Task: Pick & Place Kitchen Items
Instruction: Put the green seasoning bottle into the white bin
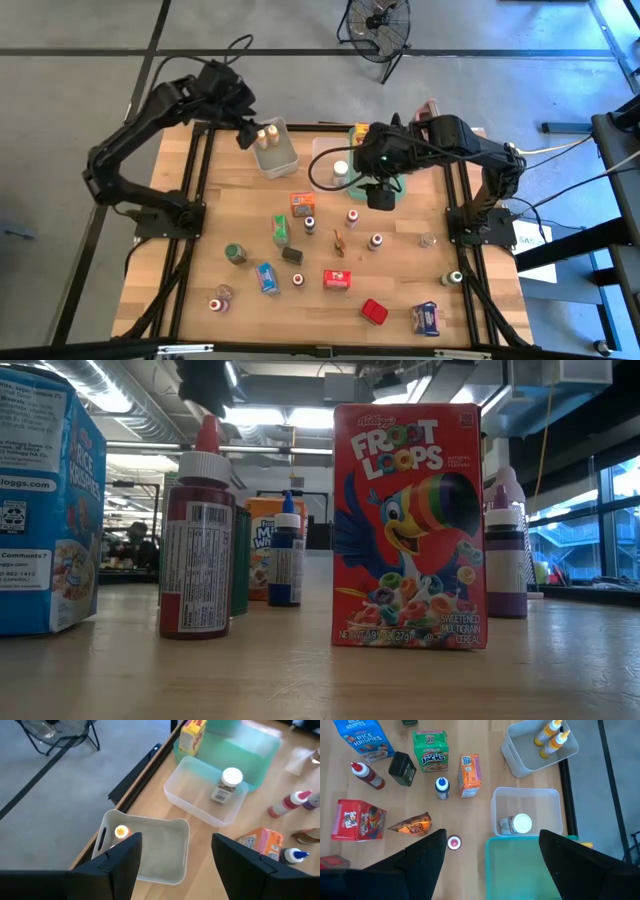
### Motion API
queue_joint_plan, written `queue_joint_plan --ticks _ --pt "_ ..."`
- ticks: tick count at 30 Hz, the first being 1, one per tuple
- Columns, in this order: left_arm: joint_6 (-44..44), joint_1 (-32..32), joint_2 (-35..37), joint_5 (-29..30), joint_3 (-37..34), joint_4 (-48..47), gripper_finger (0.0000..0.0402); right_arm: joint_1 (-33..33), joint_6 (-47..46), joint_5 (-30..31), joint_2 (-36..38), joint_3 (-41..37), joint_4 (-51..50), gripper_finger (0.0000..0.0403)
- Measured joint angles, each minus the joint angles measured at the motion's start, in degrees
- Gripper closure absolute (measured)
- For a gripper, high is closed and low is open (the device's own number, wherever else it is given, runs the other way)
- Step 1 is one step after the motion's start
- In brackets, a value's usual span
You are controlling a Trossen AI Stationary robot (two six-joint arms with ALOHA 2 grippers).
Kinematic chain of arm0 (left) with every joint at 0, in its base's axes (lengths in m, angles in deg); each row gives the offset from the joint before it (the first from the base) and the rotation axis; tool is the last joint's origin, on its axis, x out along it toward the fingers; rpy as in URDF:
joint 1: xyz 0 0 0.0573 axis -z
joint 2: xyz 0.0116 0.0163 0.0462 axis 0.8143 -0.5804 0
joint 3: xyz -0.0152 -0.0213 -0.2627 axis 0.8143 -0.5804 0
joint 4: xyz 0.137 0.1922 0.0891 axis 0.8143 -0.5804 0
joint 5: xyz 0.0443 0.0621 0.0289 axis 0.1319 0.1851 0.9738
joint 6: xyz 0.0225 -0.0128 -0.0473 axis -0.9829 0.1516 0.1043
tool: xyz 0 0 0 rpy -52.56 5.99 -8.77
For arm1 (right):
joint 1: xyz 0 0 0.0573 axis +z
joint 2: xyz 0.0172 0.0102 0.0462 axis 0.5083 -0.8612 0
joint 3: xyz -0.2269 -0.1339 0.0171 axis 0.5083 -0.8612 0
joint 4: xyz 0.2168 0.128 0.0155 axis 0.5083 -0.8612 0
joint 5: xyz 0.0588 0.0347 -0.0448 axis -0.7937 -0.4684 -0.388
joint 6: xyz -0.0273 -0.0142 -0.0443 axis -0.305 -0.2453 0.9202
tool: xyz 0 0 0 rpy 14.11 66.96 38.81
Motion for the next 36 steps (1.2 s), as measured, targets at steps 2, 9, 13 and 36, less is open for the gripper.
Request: queue_joint_plan --ticks 2,9,13,36 --pt "0.0 0.1 0.6 0.0 0.0 -0.2 0.0168 0.3 -1.2 0.0 0.0 0.0 0.0 0.0082" --pt "-1.4 0.1 0.7 -2.3 0.0 -0.2 0.0166 1.1 -5.3 0.0 0.0 0.0 0.0 0.0082" --pt "-1.6 0.1 0.3 -4.1 0.0 0.0 0.0165 2.1 -7.5 0.0 0.0 0.0 0.0 0.0082" --pt "2.1 9.1 2.0 -7.2 0.0 -16.3 0.0053 6.4 -15.9 0.2 0.0 0.0 0.0 0.0082"
